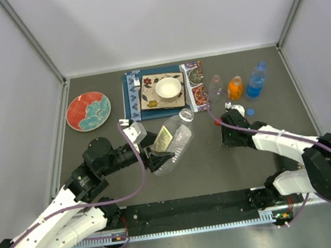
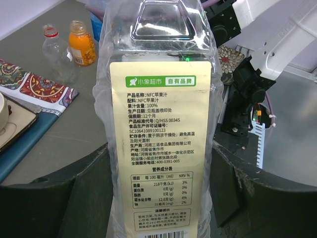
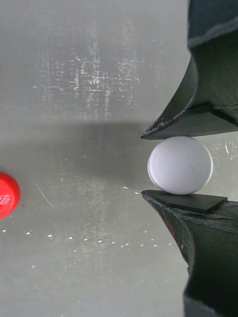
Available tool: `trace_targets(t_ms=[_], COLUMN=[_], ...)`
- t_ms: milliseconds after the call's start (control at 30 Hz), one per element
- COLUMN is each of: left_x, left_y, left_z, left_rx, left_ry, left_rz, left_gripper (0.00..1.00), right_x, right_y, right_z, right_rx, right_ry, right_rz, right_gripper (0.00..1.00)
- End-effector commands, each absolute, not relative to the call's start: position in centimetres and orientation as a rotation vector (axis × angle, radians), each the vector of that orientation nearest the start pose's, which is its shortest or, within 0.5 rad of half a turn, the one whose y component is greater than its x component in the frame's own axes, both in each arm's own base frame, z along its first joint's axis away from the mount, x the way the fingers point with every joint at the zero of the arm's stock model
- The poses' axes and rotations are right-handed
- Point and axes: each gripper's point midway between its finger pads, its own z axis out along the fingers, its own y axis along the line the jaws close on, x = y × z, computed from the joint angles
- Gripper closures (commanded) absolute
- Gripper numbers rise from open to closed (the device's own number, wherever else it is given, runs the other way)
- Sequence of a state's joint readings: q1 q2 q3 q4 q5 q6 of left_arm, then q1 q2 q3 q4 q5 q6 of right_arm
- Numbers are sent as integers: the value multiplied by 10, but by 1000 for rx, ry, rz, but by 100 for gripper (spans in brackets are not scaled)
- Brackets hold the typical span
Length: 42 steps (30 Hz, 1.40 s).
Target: Unscrew the bottle caps
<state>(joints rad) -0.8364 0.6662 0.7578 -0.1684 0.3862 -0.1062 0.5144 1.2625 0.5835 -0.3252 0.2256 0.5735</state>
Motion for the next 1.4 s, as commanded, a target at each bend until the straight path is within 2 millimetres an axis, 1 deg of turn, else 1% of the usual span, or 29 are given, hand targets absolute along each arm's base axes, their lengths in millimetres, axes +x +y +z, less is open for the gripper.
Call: trace_targets(t_ms=[0, 100, 433, 467, 533, 567, 600, 633, 667, 700, 733, 767, 800, 833, 867, 933, 967, 1000, 1033, 1067, 1133, 1167, 1233, 1267, 1367], left_x=[137, 137, 136, 136, 136, 136, 136, 136, 137, 137, 137, 138, 137, 138, 139, 138, 140, 137, 136, 137, 136, 137, 136, 136, 136], left_y=[-259, -259, -259, -259, -259, -259, -259, -259, -259, -259, -260, -261, -262, -262, -264, -266, -268, -271, -273, -276, -280, -283, -285, -286, -289], left_z=[315, 314, 312, 312, 311, 311, 311, 311, 310, 310, 311, 309, 309, 309, 306, 306, 304, 304, 306, 305, 307, 306, 308, 307, 306], left_rx=[884, 883, 887, 888, 888, 889, 886, 886, 886, 888, 887, 889, 897, 896, 901, 908, 907, 922, 927, 932, 942, 947, 951, 951, 956], left_ry=[1420, 1421, 1425, 1424, 1426, 1427, 1427, 1427, 1430, 1429, 1428, 1435, 1438, 1440, 1451, 1450, 1461, 1458, 1455, 1462, 1463, 1472, 1467, 1472, 1477], left_rz=[-1050, -1048, -1050, -1051, -1051, -1051, -1049, -1049, -1047, -1048, -1048, -1047, -1055, -1054, -1057, -1066, -1068, -1089, -1101, -1114, -1134, -1138, -1145, -1146, -1150], left_gripper=[99, 98, 98, 98, 97, 97, 97, 97, 97, 97, 97, 97, 97, 96, 96, 96, 96, 96, 96, 96, 95, 95, 95, 95, 94], right_x=[251, 251, 251, 252, 258, 257, 264, 267, 265, 272, 272, 270, 273, 270, 262, 252, 235, 228, 220, 205, 196, 189, 185, 180, 179], right_y=[123, 123, 124, 124, 126, 126, 130, 132, 131, 135, 135, 136, 141, 146, 155, 170, 186, 196, 204, 215, 222, 226, 229, 232, 240], right_z=[26, 27, 31, 33, 50, 57, 74, 97, 108, 138, 162, 178, 209, 227, 260, 301, 327, 348, 360, 375, 391, 394, 397, 396, 387], right_rx=[182, 185, 192, 191, 202, 203, 204, 205, 202, 203, 199, 189, 175, 146, 107, 35, -54, -102, -139, -210, -244, -272, -293, -318, -347], right_ry=[2539, 2537, 2536, 2531, 2484, 2478, 2440, 2388, 2381, 2318, 2261, 2241, 2171, 2131, 2055, 1936, 1878, 1817, 1795, 1769, 1723, 1712, 1701, 1702, 1727], right_rz=[159, 156, 164, 166, 196, 204, 232, 271, 276, 316, 348, 367, 419, 462, 565, 717, 864, 950, 1023, 1117, 1196, 1229, 1246, 1261, 1262], right_gripper=[59, 54, 50, 50, 50, 49, 48, 48, 46, 45, 44, 43, 42, 41, 40, 36, 25, 21, 16, 15, 12, 12, 11, 11, 11])
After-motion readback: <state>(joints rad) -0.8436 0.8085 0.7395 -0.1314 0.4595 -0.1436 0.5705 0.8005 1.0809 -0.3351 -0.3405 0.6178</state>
